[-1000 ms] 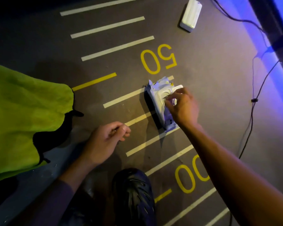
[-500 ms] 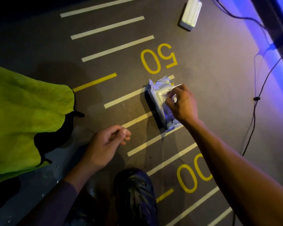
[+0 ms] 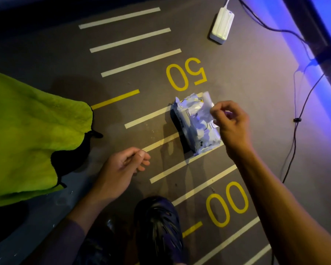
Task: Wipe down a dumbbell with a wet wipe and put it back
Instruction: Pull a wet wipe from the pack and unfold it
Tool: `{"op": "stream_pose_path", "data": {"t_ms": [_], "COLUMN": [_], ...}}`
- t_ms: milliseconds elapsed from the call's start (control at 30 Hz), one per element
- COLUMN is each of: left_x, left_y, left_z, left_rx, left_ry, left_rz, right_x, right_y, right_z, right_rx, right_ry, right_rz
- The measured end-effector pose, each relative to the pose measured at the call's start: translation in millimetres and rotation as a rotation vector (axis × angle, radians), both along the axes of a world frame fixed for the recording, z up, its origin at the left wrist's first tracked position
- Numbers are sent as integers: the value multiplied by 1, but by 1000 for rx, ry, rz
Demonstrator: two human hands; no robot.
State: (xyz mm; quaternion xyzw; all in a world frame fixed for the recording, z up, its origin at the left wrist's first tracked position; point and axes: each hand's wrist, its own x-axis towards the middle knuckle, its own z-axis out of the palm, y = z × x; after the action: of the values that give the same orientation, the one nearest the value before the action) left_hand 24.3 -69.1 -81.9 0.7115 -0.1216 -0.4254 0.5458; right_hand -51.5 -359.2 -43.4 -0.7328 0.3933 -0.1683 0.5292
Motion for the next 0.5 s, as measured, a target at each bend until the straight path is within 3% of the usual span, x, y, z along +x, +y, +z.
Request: {"op": "stream_pose_path", "data": {"t_ms": [167, 333, 400, 500], "left_x": [-2, -9, -13, -25], "left_y": [9, 27, 33, 37], "left_z": [13, 31, 39, 51], "left_rx": [-21, -65, -110, -209], "left_ry": [-42, -123, -26, 326], "left_rz": [125, 291, 375, 415], "right_x": [-5, -7, -8, -12], "right_y": [30, 82, 104, 129], "right_z": [37, 44, 45, 44], "right_rx": [507, 800, 842, 869], "right_ry": [-122, -124, -118, -102], "right_rz": [144, 295, 348, 394]}}
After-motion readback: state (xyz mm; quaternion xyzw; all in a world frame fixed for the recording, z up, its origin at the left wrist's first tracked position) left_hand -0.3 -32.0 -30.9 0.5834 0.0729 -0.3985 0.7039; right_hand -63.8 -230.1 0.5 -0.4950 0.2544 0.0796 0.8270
